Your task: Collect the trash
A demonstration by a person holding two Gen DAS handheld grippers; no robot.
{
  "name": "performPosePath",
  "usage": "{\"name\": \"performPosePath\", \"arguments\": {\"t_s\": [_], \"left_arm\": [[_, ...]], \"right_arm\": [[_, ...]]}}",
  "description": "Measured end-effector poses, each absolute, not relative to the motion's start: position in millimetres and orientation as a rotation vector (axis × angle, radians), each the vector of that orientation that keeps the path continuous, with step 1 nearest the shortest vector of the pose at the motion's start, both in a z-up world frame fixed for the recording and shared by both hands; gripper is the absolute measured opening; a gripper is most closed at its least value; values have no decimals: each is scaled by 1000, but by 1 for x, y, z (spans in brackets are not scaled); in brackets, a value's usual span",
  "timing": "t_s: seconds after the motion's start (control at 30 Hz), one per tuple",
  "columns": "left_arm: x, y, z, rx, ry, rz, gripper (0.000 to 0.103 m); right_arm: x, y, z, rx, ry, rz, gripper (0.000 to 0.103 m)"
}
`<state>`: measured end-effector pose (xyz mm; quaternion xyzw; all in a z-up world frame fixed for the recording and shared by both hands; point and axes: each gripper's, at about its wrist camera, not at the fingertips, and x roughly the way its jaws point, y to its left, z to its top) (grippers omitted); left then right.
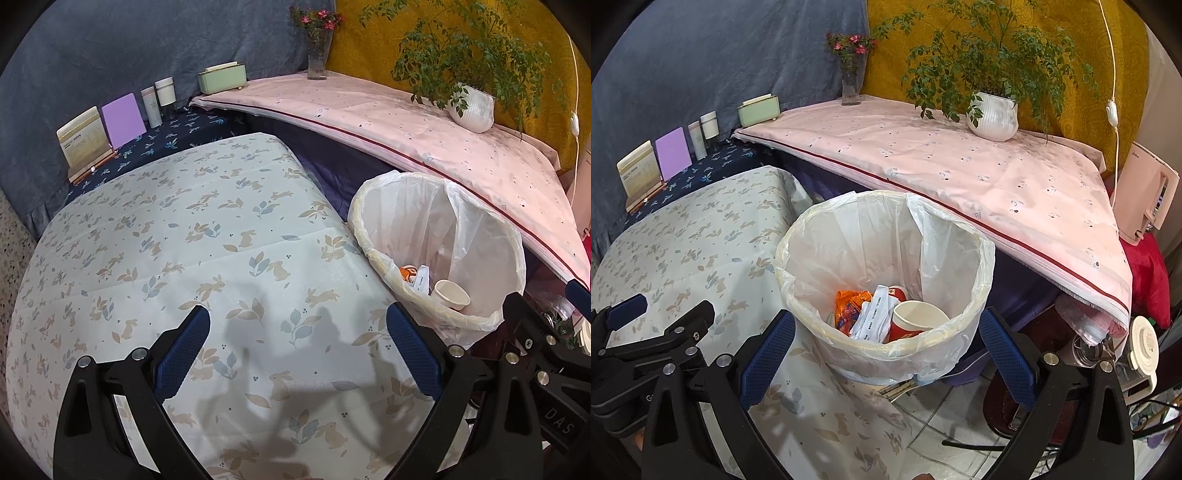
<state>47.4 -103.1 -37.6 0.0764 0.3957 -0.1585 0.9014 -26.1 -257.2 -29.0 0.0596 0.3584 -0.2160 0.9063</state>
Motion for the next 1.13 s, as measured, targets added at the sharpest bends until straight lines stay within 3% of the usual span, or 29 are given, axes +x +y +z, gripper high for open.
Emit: {"name": "performPosePath", "arguments": {"t_s": [1.13], "left_arm": [[52,-97,-39,132,833,-311,92]], "right_arm": [[-28,-260,-30,121,743,-450,96]]}}
